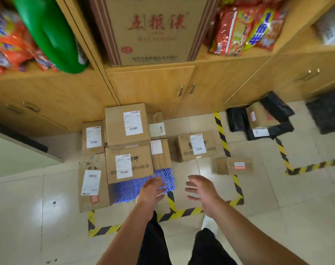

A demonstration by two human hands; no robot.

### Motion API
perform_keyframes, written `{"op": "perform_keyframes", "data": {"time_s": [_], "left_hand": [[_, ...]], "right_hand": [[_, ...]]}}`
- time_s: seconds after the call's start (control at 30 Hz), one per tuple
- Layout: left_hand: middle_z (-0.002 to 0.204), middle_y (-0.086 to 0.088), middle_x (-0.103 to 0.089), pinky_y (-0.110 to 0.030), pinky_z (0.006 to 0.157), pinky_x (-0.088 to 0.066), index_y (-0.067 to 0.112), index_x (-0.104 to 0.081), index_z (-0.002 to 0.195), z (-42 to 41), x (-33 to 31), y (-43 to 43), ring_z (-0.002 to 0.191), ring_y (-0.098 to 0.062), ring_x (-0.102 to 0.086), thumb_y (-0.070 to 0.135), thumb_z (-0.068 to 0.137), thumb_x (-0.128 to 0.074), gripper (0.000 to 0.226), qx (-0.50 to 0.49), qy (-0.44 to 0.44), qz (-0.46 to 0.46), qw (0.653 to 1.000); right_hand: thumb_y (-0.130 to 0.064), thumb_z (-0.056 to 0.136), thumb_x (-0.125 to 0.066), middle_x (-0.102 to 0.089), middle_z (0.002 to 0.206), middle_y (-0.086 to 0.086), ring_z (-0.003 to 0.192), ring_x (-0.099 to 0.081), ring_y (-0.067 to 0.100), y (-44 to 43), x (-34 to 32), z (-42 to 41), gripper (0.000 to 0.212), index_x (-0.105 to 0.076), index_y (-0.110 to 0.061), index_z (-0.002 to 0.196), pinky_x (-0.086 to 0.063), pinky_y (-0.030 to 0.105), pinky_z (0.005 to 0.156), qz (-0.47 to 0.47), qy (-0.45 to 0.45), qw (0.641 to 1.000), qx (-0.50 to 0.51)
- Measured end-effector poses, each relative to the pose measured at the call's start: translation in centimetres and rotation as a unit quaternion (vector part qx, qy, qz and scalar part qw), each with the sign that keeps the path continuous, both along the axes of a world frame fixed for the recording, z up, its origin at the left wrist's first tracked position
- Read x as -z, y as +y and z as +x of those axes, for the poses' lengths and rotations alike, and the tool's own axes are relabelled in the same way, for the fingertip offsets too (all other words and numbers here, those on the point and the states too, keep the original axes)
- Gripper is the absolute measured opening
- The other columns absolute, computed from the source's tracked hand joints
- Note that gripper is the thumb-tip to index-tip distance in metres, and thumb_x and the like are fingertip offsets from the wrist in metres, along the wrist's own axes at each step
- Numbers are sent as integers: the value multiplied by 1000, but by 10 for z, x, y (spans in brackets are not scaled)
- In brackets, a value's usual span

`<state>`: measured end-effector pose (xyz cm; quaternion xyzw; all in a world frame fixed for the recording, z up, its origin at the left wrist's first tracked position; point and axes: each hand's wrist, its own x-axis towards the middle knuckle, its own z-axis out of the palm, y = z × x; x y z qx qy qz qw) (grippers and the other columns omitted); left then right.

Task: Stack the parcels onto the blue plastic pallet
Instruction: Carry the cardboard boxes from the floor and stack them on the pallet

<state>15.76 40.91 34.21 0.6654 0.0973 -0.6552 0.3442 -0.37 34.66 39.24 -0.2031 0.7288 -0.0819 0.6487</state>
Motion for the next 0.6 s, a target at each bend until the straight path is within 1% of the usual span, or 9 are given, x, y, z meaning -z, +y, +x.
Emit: {"op": "perform_keyframes", "data": {"time_s": [0.07, 0.17, 0.2, 0.27, 0.37, 0.5, 0.6], "left_hand": [[114, -23, -65, -27, 60, -47, 4, -63, 114, -28, -14, -1, 74, -19, -60, 16, 97, -57, 22, 7, -16, 8, 1000], [100, -10, -68, -30, 68, -52, 4, -63, 118, -82, -34, -7, 85, -22, -64, 18, 96, -59, 26, 21, -49, -2, 999], [98, -8, -68, -31, 70, -53, 5, -64, 118, -104, -42, -9, 85, -22, -65, 18, 96, -60, 26, 23, -57, -11, 998], [100, -8, -68, -31, 71, -53, 7, -64, 116, -148, -54, -12, 85, -21, -65, 19, 95, -60, 24, 33, -62, -30, 997], [109, -10, -68, -32, 70, -53, 8, -63, 118, -212, -67, -16, 93, -23, -66, 21, 96, -59, 25, 38, -48, -50, 997], [112, -12, -67, -33, 70, -52, 8, -61, 117, -265, -77, -29, 97, -26, -66, 19, 97, -58, 22, 33, -40, -69, 996], [111, -12, -67, -33, 70, -52, 9, -61, 118, -281, -75, -39, 99, -26, -66, 21, 97, -58, 25, 40, -57, -79, 994]], "right_hand": [[-19, 97, -60, -69, 105, 11, 95, -67, 27, 4, -12, -39, 13, -65, -12, 107, -54, 39, 79, -15, -10, 1000, 21], [-20, 98, -59, -68, 107, 13, 93, -67, 28, -1, -28, -104, 16, -65, -11, 109, -53, 37, 73, -48, -33, 997, 44], [-20, 98, -59, -68, 106, 13, 93, -67, 28, -2, -33, -127, 18, -65, -10, 111, -53, 36, 72, -59, -39, 996, 49], [-20, 98, -58, -69, 105, 12, 91, -66, 27, -5, -45, -173, 17, -64, -11, 111, -53, 37, 74, -80, -42, 993, 74], [-19, 97, -58, -69, 102, 12, 87, -66, 26, -7, -58, -237, 10, -64, -13, 103, -53, 41, 81, -102, -45, 989, 99], [-18, 97, -58, -69, 107, 15, 91, -65, 28, -16, -60, -297, 14, -63, -10, 107, -52, 44, 88, -105, -61, 985, 123], [-17, 97, -58, -69, 108, 15, 85, -65, 25, -20, -51, -321, 17, -62, -9, 112, -52, 39, 79, -91, -74, 984, 138]]}}
